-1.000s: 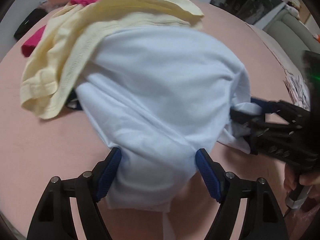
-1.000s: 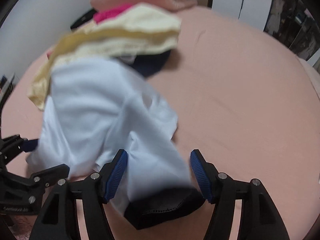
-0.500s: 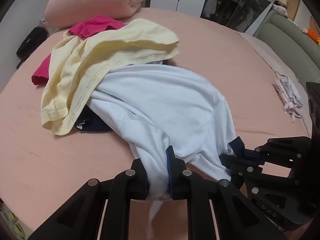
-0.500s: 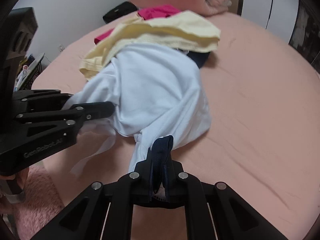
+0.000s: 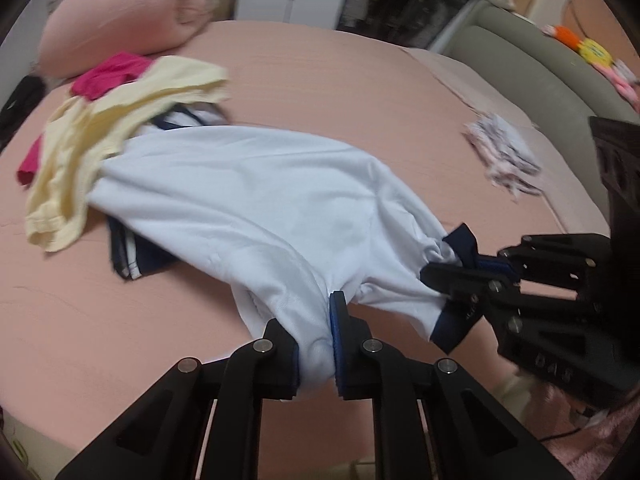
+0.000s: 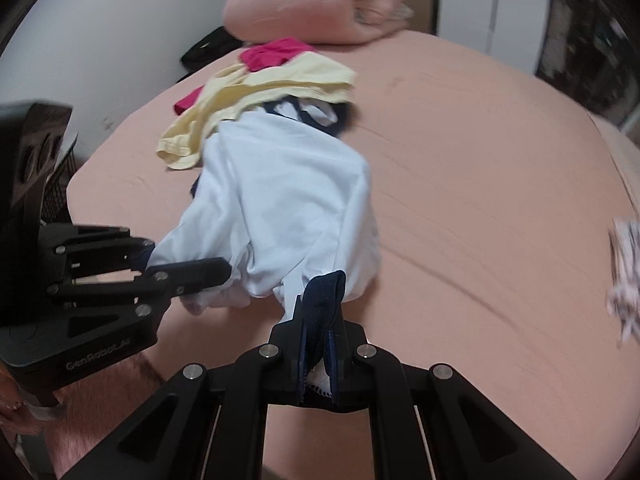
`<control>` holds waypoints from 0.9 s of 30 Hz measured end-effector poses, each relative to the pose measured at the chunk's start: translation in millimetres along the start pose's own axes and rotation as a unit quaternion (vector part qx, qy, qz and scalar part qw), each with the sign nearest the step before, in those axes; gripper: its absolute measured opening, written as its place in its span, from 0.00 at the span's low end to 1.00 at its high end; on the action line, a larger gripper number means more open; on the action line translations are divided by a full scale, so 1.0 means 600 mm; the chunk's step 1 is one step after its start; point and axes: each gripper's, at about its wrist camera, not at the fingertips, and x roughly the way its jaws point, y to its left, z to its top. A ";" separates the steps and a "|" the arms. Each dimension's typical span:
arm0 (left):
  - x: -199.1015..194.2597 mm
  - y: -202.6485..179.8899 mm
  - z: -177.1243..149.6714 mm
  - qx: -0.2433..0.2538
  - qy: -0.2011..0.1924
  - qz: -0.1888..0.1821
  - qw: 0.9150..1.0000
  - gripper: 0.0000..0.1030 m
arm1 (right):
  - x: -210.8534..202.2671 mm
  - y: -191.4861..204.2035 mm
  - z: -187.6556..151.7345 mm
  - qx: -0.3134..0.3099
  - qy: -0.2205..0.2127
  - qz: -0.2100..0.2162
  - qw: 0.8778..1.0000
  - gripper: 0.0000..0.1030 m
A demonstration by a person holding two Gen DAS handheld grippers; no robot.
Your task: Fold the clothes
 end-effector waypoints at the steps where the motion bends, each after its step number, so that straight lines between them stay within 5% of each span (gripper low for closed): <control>1: 0.008 -0.017 -0.002 0.006 0.006 -0.009 1.000 0.10 | -0.008 -0.019 -0.012 0.016 0.001 -0.005 1.000 0.06; 15: 0.146 -0.297 -0.047 0.087 0.089 -0.125 0.984 0.10 | -0.103 -0.239 -0.124 0.177 -0.012 -0.087 0.980 0.06; 20: 0.165 -0.305 -0.042 0.064 0.120 -0.136 0.981 0.17 | -0.142 -0.309 -0.141 0.215 -0.024 -0.149 0.965 0.06; 23: 0.137 -0.250 -0.041 0.027 0.108 -0.129 0.985 0.38 | -0.158 -0.340 -0.155 0.233 -0.015 -0.174 0.956 0.06; 25: 0.109 -0.198 -0.039 -0.012 0.087 -0.108 0.990 0.67 | -0.158 -0.343 -0.156 0.239 -0.010 -0.167 0.957 0.07; 27: 0.088 -0.146 -0.031 -0.045 0.069 -0.085 0.993 0.68 | -0.157 -0.333 -0.152 0.228 -0.011 -0.159 0.961 0.08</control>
